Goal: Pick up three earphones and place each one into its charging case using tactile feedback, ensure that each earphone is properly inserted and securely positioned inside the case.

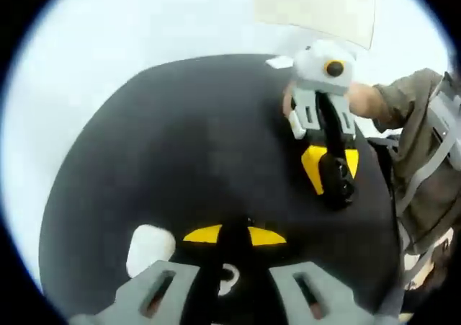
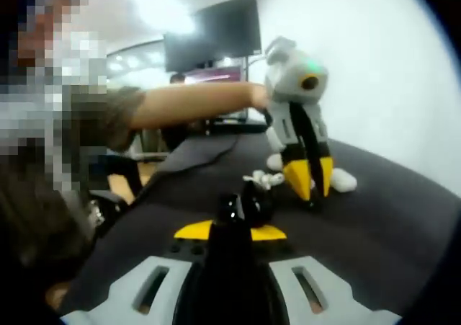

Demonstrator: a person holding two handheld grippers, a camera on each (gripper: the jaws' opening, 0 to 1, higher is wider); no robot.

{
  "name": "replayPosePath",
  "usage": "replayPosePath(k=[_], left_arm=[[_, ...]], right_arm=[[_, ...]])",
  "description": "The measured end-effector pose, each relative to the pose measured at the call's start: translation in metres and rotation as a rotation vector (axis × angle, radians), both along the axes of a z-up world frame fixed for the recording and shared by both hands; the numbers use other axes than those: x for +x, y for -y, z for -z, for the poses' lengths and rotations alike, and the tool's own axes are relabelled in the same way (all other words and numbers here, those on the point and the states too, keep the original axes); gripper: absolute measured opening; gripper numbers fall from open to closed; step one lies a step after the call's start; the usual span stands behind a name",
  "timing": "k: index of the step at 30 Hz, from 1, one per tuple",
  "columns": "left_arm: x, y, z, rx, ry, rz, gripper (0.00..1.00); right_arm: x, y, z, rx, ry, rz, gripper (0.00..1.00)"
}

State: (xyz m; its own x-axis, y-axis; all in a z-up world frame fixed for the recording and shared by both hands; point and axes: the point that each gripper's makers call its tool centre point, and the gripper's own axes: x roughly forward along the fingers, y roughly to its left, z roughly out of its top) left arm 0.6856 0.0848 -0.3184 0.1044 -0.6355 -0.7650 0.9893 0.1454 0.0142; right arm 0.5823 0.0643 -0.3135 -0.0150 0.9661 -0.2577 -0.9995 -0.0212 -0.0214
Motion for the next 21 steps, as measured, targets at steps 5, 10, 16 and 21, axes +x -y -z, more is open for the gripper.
replayPosePath(k=[5,10,16,21], left_arm=[[-0.003,0.005,0.008,0.032,-0.010,0.012,0.14],[-0.002,0.013,0.007,0.012,-0.015,0.011,0.11],[0.002,0.016,0.006,-0.036,-0.017,-0.059,0.09],[0.005,0.012,-0.009,-0.156,0.013,-0.159,0.08]], right_arm=[[0.000,0.001,0.000,0.000,0.003,0.000,0.19],[-0.001,0.005,0.000,0.002,0.004,0.000,0.19],[-0.001,0.008,0.000,0.003,0.007,-0.001,0.19],[-0.002,0.009,0.001,0.003,0.010,-0.001,0.19]])
